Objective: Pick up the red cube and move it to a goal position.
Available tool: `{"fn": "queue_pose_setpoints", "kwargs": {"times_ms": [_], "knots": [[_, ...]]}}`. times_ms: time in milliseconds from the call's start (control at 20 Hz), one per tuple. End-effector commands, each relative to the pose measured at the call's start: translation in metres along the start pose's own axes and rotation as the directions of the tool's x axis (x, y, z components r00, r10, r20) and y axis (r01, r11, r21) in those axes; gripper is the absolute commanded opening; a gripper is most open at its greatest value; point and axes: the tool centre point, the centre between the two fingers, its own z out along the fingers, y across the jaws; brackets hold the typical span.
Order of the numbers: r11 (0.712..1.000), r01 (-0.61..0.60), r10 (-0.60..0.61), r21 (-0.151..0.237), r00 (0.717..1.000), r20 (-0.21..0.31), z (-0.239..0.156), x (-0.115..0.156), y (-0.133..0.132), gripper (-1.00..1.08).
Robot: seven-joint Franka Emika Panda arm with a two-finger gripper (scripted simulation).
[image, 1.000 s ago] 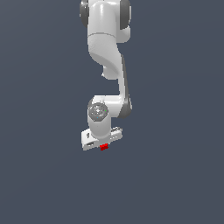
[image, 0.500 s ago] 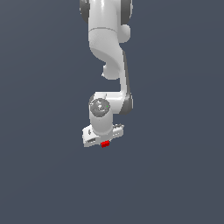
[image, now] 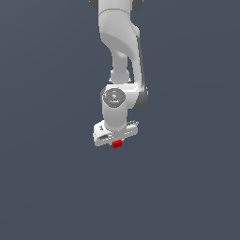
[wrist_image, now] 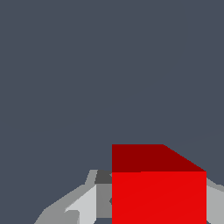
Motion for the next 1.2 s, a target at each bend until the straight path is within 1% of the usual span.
{"fn": "queue_pose_setpoints", "kwargs": {"times_ms": [0,300,600,900,1150], "knots": [[1.000,0.000,0.000,-0.001,1.000,-0.001,-0.016,-0.009,-0.012,-1.00],[1.000,0.001,-0.001,-0.001,1.000,-0.001,-0.053,-0.031,-0.042,-1.00],[1.000,0.001,-0.001,-0.002,1.000,-0.001,-0.081,-0.046,-0.064,-1.00],[1.000,0.001,-0.001,-0.002,1.000,-0.001,-0.098,-0.054,-0.077,-1.00],[1.000,0.001,-0.001,-0.001,1.000,-0.002,-0.103,-0.056,-0.080,-1.00]]}}
